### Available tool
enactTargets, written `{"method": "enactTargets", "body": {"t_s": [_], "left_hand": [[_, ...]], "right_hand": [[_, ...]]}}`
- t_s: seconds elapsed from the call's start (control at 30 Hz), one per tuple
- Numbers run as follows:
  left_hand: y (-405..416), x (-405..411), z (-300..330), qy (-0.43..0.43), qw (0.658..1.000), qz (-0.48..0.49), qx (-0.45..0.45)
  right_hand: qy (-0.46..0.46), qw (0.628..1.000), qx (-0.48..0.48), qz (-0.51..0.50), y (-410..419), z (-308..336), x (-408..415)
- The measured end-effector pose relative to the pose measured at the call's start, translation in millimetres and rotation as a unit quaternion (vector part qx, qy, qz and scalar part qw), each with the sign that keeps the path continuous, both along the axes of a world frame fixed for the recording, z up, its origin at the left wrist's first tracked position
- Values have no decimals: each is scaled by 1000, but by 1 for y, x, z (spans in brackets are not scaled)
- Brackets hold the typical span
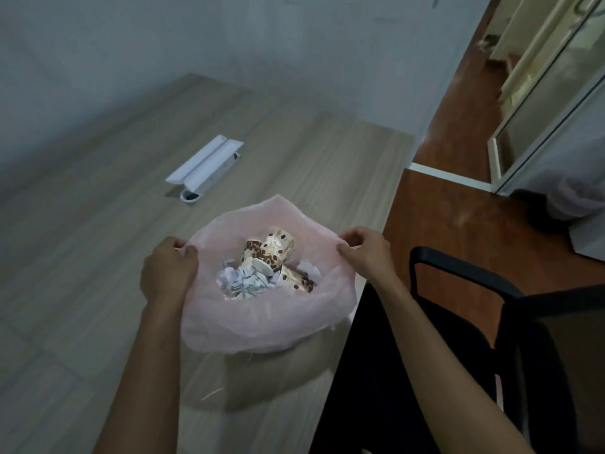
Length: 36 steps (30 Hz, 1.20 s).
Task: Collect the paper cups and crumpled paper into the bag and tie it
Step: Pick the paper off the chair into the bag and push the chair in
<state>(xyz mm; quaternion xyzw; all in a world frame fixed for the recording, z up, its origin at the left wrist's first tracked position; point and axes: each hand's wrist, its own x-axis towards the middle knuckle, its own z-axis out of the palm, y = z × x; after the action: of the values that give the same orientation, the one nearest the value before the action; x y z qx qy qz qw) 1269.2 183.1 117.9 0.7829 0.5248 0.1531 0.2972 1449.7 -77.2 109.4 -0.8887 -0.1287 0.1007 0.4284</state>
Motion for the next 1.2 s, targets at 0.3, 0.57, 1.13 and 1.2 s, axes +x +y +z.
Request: {"method": "enactTargets", "body": {"t_s": [0.3, 0.57, 1.13, 1.2], "left_hand": [[-45, 29, 26, -40, 994, -87, 44], [-177, 92, 71, -115, 962, -237, 67], [-607, 105, 23, -61, 847, -503, -160], [-642, 88, 14, -14, 823, -528, -211]], "right_hand": [[8, 1000, 11, 18, -51, 15, 9], [2, 1000, -19, 19, -172, 57, 32], [-116, 972, -149, -142, -572, 55, 67], [-80, 977, -103, -166, -599, 45, 62]]}}
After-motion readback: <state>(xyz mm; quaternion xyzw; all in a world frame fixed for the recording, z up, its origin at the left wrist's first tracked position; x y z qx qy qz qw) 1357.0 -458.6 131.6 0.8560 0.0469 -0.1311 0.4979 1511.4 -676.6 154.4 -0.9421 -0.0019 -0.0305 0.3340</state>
